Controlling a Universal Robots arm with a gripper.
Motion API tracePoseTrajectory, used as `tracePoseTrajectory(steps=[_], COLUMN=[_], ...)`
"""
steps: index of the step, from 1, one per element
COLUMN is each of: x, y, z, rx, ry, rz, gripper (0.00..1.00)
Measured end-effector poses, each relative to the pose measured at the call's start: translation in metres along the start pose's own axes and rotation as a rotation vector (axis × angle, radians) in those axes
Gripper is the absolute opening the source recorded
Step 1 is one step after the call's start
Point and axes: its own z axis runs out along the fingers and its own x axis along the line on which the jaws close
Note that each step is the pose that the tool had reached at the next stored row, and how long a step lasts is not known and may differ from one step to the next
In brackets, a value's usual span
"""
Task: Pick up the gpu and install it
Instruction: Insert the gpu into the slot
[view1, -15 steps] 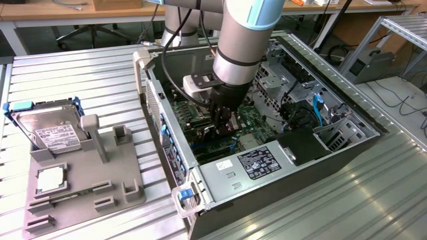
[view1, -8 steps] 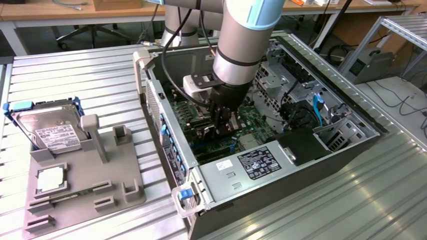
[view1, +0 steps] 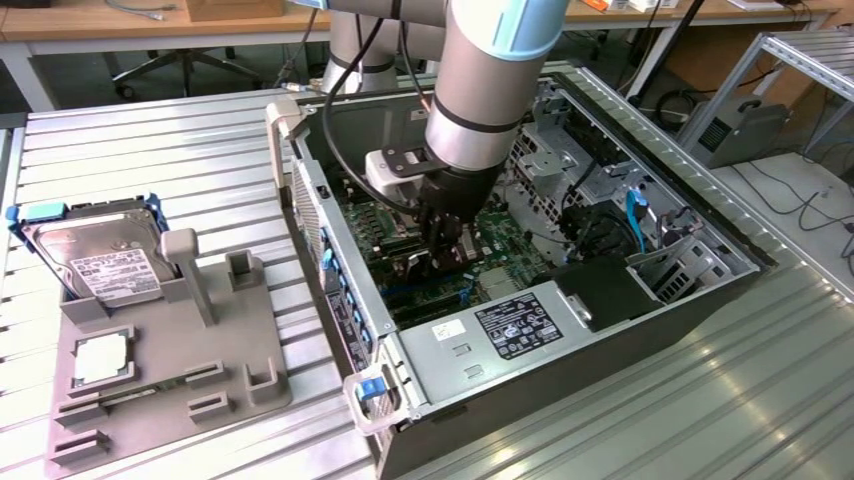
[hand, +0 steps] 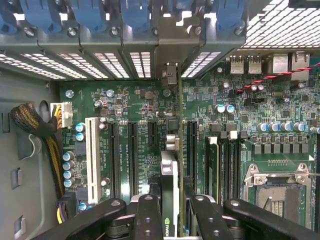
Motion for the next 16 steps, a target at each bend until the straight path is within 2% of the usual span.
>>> tracePoseTrajectory(steps=[16], x=[0.0000], y=[0.0018], z=[0.0005], rx=[0.0010], ry=[0.0001], rz=[0.000], gripper=[0.27])
